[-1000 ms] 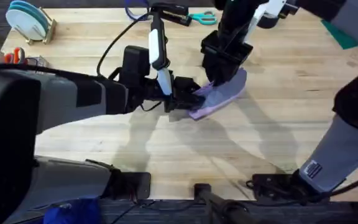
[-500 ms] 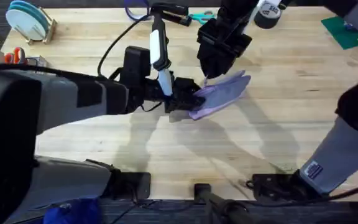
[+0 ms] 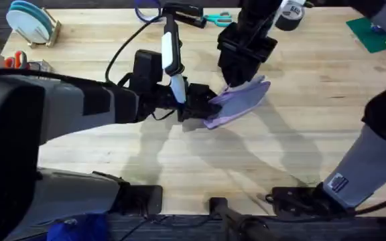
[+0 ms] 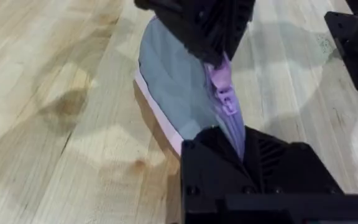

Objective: Unzip the bag, pick up the pens from the table one at a time and place them inside, then zip the bag closed.

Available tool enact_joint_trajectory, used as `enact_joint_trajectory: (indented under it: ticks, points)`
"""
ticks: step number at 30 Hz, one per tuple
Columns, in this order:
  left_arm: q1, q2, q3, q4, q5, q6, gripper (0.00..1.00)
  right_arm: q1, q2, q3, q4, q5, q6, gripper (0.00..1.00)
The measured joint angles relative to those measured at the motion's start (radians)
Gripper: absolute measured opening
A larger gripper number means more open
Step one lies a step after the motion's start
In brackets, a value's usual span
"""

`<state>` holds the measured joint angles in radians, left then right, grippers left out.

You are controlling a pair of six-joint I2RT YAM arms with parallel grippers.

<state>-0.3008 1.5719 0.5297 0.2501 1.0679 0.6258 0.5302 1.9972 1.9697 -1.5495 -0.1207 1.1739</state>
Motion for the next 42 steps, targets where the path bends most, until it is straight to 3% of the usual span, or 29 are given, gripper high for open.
enact_joint_trajectory:
  ticks: [16,25,29,32,33,34,39,42]
  points:
    - [0.0,0.0,0.0,-0.003,0.0,0.0,0.043,-0.15,-0.001,0.005,-0.067,0.093,-0.137,0.031]
    - [0.0,0.0,0.0,-0.003,0.0,0.0,0.043,-0.16,-0.009,0.006,-0.067,0.172,-0.234,0.031]
    - [0.0,0.0,0.0,-0.003,0.0,0.0,0.043,-0.16,-0.058,0.006,-0.068,0.195,-0.244,0.031]
    - [0.0,0.0,0.0,-0.003,0.0,0.0,0.043,-0.16,-0.162,0.006,-0.068,0.215,-0.263,0.031]
    - [0.0,0.0,0.0,-0.003,0.0,0.0,0.043,-0.16,-0.184,0.007,-0.068,0.219,-0.268,0.05]
    - [0.0,0.0,0.0,-0.003,0.0,0.0,0.043,-0.16,-0.229,0.01,-0.068,0.228,-0.283,0.202]
    - [0.0,0.0,0.0,-0.003,0.0,0.0,0.043,-0.16,-0.268,0.011,-0.067,0.213,-0.289,0.339]
    - [0.0,0.0,0.0,-0.003,0.001,0.0,0.043,-0.16,-0.271,0.011,-0.067,0.162,-0.292,0.531]
